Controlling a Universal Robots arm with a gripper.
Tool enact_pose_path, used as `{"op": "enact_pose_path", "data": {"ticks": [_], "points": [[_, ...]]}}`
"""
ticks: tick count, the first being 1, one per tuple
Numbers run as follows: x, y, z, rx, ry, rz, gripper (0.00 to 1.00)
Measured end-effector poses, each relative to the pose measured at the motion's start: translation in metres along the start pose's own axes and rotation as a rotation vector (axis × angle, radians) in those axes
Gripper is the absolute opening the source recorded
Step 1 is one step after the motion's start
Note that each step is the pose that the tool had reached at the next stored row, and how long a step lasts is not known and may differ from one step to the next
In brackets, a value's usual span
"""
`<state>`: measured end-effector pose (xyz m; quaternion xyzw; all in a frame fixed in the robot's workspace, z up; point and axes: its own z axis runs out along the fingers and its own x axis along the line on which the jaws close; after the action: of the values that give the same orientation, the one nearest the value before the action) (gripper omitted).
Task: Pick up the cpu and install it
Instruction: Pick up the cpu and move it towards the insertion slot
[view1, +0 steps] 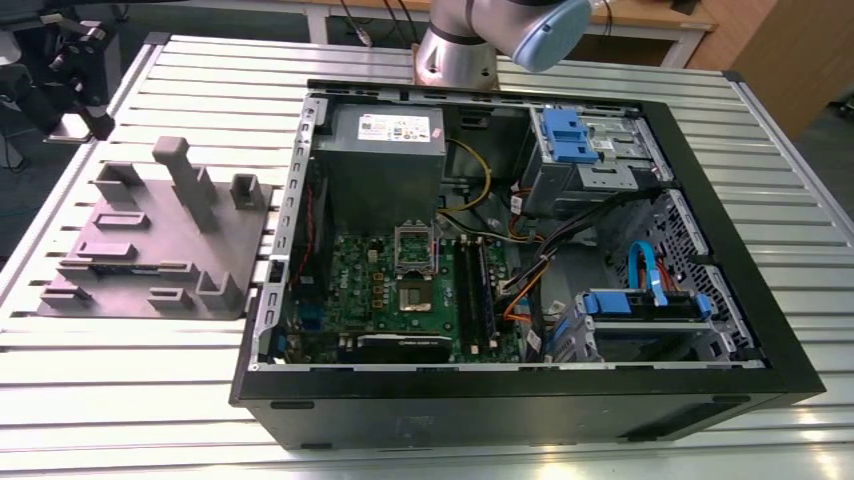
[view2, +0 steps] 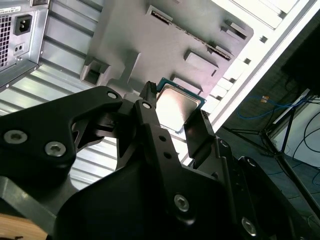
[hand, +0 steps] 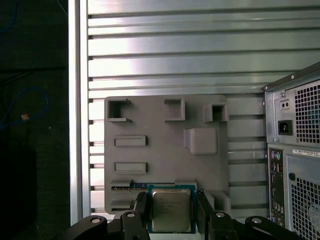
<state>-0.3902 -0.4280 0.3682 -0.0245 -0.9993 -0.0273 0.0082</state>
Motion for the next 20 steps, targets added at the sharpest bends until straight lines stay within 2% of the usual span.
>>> {"op": "enact_pose_path", "data": {"ticks": [20], "points": [[-0.0059, 0.0003, -0.0001, 0.0000, 0.0000, 0.000, 0.47]]}}
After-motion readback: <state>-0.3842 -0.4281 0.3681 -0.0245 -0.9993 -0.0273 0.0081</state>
